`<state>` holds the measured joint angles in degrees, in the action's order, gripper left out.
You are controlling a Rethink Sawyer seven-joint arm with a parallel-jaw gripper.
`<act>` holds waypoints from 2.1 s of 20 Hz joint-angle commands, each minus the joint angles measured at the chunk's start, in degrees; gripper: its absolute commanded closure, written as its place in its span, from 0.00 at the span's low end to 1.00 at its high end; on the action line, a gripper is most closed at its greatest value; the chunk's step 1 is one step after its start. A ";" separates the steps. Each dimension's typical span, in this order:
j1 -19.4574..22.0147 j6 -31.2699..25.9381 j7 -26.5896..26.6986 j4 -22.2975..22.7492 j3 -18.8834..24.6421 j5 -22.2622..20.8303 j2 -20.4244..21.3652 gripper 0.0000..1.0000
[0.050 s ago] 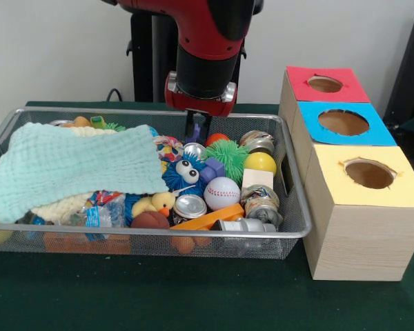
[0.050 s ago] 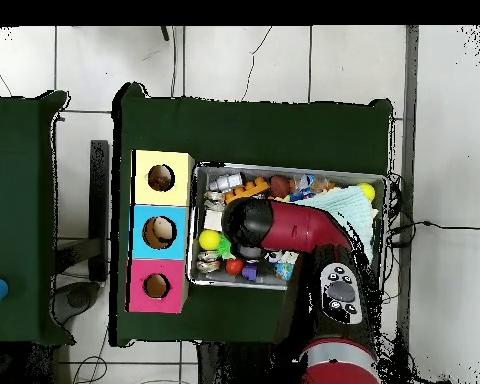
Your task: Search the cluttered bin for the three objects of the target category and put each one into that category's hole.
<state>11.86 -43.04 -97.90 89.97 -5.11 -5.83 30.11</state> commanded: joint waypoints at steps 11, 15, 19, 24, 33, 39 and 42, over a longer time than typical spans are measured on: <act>1.84 1.66 -3.00 -1.90 -0.02 -4.61 -1.88 0.00; 2.10 1.95 -3.44 -3.03 -0.20 -5.22 -2.88 0.00; 3.20 0.75 -1.89 -4.13 -0.22 -6.22 -2.27 0.00; 4.43 -0.35 -0.71 -5.74 0.02 -7.55 -1.93 0.00; 7.33 -1.87 1.91 -8.72 1.88 -9.41 -2.89 0.00; 8.47 -0.92 2.30 -11.15 2.83 -10.31 -5.44 0.00; 8.93 -0.38 2.77 -12.26 3.02 -10.97 -6.23 0.00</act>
<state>19.28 -43.07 -97.90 81.26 -5.19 -12.58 28.26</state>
